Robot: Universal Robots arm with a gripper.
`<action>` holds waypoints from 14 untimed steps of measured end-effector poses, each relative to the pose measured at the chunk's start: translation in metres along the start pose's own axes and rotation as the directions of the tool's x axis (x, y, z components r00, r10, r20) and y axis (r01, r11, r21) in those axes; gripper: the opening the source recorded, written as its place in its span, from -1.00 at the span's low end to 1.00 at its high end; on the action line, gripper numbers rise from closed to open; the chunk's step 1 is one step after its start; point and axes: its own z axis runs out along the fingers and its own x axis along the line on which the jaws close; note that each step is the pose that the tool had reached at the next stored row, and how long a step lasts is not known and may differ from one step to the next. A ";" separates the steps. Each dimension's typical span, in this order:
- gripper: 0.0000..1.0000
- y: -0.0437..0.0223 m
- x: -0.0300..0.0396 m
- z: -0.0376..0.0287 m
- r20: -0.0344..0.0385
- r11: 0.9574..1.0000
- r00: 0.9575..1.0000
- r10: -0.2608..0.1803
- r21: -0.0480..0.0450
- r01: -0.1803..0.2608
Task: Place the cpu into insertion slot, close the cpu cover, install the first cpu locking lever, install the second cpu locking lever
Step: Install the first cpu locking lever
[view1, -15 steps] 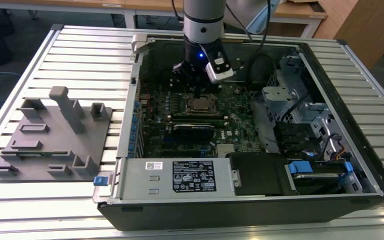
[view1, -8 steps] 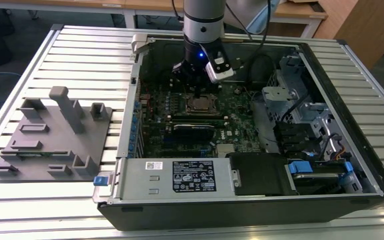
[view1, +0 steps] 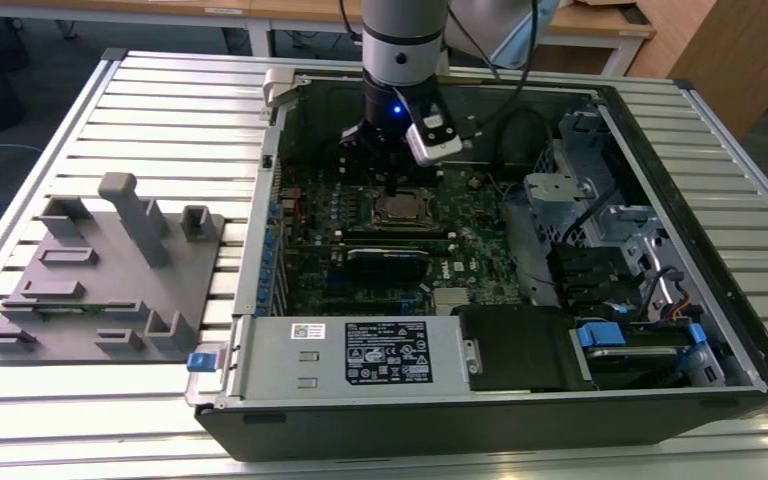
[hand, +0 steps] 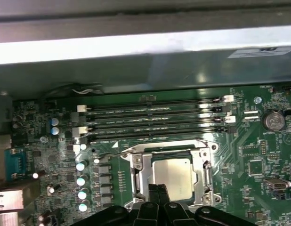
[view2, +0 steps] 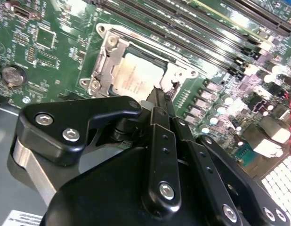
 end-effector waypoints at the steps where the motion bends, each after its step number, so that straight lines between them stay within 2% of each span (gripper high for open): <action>1: -0.80 -0.0001 0.0016 0.0000 0.000 1.000 1.000 0.000 0.000 0.000; 14: -0.80 -0.0020 0.0214 -0.0007 0.000 1.000 1.000 0.000 0.000 0.000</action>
